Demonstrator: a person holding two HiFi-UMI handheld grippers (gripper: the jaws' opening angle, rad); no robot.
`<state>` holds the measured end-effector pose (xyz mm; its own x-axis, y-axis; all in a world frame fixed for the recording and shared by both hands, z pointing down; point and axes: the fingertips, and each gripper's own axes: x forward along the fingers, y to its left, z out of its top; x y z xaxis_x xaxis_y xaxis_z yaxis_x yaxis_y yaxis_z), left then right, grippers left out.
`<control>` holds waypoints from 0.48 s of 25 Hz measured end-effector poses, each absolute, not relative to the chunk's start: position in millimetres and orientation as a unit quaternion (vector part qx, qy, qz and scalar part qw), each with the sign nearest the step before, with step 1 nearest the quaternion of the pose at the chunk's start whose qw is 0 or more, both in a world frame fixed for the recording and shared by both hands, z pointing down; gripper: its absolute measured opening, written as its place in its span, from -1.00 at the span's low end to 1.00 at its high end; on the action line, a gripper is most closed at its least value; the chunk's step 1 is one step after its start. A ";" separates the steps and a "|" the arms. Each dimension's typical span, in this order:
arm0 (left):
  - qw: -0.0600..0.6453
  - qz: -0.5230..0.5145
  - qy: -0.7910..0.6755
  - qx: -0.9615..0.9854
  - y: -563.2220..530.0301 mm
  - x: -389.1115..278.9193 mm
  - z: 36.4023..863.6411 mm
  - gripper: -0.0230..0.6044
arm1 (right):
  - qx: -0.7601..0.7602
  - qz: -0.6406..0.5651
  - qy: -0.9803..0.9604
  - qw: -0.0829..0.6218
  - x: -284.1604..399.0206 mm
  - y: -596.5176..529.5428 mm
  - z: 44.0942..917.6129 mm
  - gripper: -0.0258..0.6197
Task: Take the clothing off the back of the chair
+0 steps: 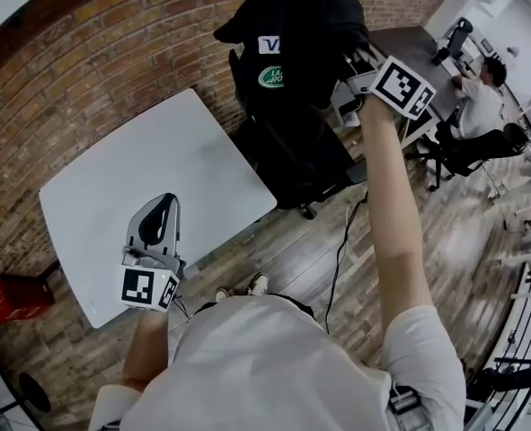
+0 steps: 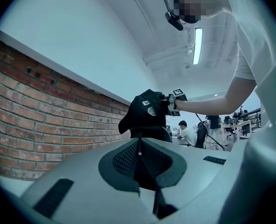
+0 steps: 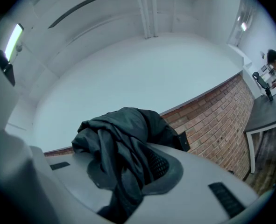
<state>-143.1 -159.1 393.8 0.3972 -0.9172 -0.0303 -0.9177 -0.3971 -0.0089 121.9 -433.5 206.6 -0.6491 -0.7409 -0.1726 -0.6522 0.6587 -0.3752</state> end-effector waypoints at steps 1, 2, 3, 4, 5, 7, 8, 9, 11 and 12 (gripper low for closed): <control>0.013 0.010 0.547 -0.837 -158.9 -141.1 392.9 -0.81 | -0.391 -0.138 0.896 0.157 124.1 -432.6 202.7 -0.64; 0.014 0.011 0.545 -0.838 -158.6 -139.3 391.8 -0.81 | -0.394 -0.135 0.896 0.156 126.2 -431.7 199.3 -0.64; 0.015 0.011 0.544 -0.839 -158.3 -138.0 390.6 -0.81 | -0.397 -0.131 0.895 0.155 127.9 -430.9 195.9 -0.64; 0.016 0.011 0.543 -0.839 -158.0 -137.6 389.6 -0.81 | -0.400 -0.127 0.894 0.155 129.1 -429.9 192.6 -0.64; 0.016 0.011 0.543 -0.840 -157.5 -137.7 389.1 -0.81 | -0.403 -0.124 0.893 0.156 130.0 -428.7 189.6 -0.64; 0.017 0.012 0.542 -0.840 -156.0 -138.7 389.3 -0.81 | -0.409 -0.117 0.892 0.156 131.3 -426.0 184.4 -0.64; 0.017 0.012 0.542 -0.840 -155.1 -139.1 389.9 -0.81 | -0.411 -0.114 0.891 0.157 131.9 -424.5 182.0 -0.64; 0.016 0.012 0.542 -0.840 -154.4 -139.3 390.5 -0.81 | -0.414 -0.110 0.890 0.157 132.9 -423.0 179.2 -0.64; 0.017 0.012 0.541 -0.841 -153.3 -138.8 391.0 -0.81 | -0.419 -0.103 0.887 0.164 137.7 -419.4 171.7 -0.65; 0.017 0.012 0.540 -0.841 -152.7 -138.1 390.7 -0.81 | -0.420 -0.100 0.886 0.169 141.6 -417.4 167.2 -0.65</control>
<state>-138.1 -152.7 390.7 0.4163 -0.9084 -0.0388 -0.9092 -0.4160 -0.0155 141.6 -417.4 167.2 -0.5896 -0.7782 -0.2163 -0.7105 0.6271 -0.3193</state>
